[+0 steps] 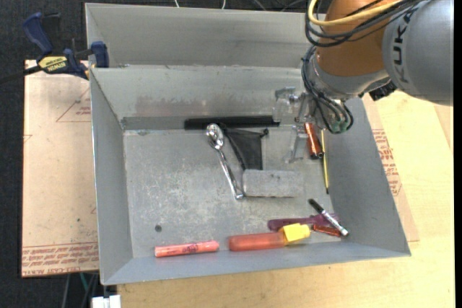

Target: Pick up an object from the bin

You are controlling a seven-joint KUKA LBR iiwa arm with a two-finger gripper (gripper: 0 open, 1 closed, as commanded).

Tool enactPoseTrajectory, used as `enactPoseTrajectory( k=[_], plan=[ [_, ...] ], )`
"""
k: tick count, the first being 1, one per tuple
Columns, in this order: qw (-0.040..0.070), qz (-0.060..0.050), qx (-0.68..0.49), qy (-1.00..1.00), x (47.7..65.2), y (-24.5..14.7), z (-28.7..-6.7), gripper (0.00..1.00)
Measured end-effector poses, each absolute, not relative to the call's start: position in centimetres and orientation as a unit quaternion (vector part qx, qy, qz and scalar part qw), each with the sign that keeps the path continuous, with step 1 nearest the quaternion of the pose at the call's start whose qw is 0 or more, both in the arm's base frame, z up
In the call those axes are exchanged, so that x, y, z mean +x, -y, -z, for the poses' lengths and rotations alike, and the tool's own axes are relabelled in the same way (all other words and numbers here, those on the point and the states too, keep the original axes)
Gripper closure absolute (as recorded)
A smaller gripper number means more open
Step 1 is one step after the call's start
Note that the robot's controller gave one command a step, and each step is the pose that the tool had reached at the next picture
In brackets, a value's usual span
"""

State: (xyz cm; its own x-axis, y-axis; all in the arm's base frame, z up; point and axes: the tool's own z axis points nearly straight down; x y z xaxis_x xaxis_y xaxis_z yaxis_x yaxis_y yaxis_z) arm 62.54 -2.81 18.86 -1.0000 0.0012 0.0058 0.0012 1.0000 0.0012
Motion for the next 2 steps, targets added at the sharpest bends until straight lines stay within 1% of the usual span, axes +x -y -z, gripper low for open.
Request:
enactPoseTrajectory(
  k=[1,2],
  plan=[
    [-0.001,0.0,0.0,1.0,62.7,2.8,-19.3,0.0],
    [0.001,0.002,-0.023,1.0,64.3,0.8,-6.8,0.0]
  ],
)
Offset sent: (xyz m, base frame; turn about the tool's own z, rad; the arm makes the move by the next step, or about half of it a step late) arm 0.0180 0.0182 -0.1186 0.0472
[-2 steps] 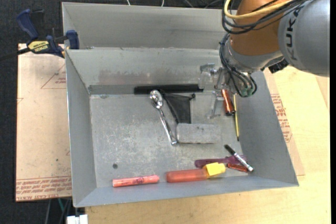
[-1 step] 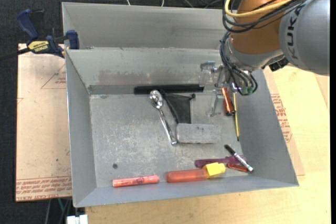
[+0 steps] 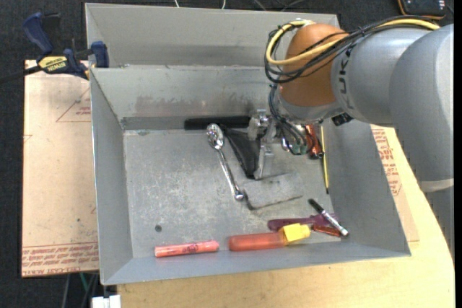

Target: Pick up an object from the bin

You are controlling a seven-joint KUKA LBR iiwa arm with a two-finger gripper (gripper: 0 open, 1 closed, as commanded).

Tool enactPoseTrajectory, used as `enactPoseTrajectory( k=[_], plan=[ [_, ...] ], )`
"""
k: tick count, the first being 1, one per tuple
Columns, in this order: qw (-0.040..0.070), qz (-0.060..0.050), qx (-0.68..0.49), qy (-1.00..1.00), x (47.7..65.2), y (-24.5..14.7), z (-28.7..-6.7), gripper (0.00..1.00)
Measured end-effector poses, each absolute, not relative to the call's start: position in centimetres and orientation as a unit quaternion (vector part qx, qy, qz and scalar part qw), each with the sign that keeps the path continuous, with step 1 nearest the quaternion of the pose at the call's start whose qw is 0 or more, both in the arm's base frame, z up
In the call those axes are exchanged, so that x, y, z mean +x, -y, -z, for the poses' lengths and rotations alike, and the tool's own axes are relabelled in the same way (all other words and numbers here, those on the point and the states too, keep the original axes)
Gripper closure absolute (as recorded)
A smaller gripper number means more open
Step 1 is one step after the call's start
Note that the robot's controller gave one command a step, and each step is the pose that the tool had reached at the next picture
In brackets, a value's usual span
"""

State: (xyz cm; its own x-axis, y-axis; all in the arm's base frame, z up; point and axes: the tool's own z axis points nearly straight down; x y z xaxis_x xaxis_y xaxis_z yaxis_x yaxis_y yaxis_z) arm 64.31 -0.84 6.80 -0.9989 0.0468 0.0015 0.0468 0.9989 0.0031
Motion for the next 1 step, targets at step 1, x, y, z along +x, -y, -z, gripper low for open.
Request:
enactPoseTrajectory(
  k=[1],
  plan=[
    [-0.009,0.001,-0.077,0.997,64.32,1.18,-12.3,0.0]
  ],
)
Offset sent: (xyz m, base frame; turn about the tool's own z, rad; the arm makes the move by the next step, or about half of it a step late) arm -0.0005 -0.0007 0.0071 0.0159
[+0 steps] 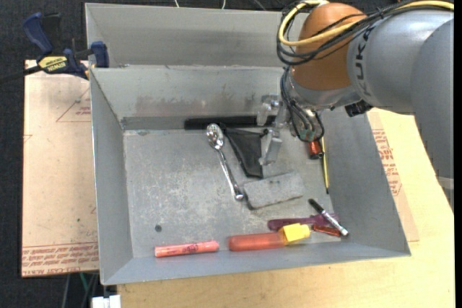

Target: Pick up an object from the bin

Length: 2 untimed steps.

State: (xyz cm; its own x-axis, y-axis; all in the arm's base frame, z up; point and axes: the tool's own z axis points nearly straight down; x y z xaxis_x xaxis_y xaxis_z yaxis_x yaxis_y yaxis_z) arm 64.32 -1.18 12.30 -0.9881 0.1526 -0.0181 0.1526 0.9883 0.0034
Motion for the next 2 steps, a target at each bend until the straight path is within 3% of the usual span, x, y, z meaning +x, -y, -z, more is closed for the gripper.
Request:
enactPoseTrajectory(
  k=[1,2],
  plan=[
    [0.001,-0.002,0.032,-0.999,64.3,0.8,-7.5,0.0],
    [0.011,-0.002,0.089,-0.996,63.1,1.1,-7.1,0.0]
  ],
)
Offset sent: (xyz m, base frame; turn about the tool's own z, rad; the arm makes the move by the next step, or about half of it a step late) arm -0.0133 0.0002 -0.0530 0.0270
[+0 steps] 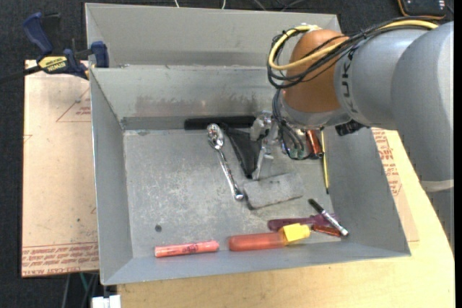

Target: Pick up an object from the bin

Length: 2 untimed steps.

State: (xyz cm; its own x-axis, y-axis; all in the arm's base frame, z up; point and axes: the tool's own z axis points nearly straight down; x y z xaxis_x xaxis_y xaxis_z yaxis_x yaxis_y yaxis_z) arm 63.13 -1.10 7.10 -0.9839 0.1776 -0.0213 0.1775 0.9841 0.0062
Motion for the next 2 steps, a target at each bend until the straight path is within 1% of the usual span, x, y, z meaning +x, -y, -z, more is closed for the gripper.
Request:
enactPoseTrajectory(
  k=[1,2],
  plan=[
    [0.002,-0.002,0.033,-0.999,64.39,0.77,-7.61,1.0],
    [0.002,-0.002,0.033,-0.999,64.38,0.77,-7.63,1.0]
  ],
)
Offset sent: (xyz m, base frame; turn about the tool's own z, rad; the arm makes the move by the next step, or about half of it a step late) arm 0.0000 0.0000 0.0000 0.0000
